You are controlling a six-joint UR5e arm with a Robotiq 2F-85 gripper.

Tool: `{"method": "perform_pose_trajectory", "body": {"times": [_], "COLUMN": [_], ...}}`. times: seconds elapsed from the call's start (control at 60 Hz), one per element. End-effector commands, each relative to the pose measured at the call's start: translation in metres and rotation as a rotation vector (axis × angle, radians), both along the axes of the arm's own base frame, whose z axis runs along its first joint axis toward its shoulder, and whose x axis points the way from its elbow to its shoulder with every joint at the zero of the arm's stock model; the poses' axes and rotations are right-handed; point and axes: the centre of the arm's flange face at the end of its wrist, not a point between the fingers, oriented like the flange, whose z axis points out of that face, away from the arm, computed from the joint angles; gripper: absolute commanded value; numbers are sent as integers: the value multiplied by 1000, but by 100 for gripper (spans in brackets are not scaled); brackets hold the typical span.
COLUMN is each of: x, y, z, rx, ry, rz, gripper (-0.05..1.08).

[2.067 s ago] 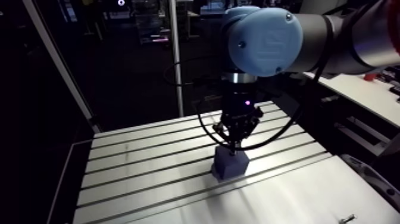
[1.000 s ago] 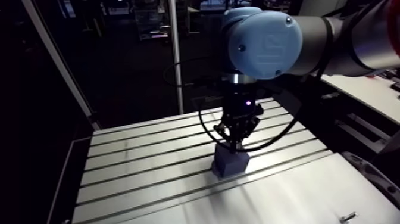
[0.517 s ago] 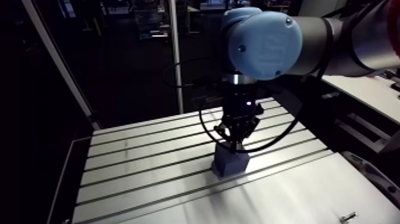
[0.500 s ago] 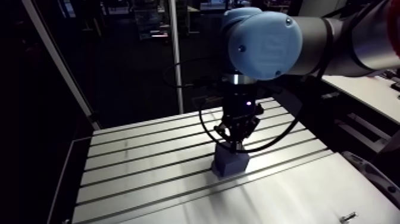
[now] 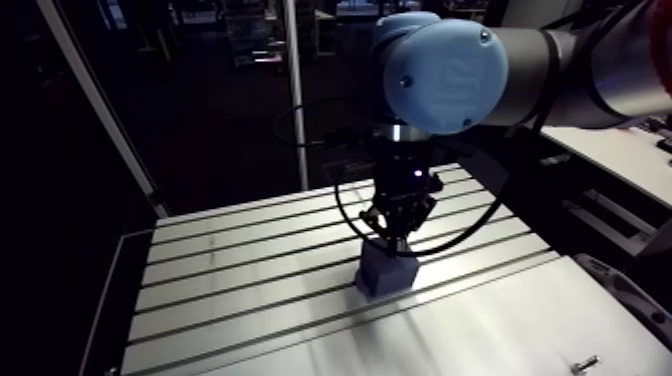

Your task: Pick up the M10 bolt and insert it into the hex recess until seated.

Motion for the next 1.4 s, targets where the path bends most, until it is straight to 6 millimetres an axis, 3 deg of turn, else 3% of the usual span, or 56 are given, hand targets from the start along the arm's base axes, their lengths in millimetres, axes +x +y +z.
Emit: {"method": "perform_pose_trajectory", "body": {"times": [0.017,1.4], "x": [0,-4], "y": [0,1], "z": [-3,-4], "rx": [-3,1], "ry": [-7,21], "rz": [3,17], "gripper": [107,107]}}
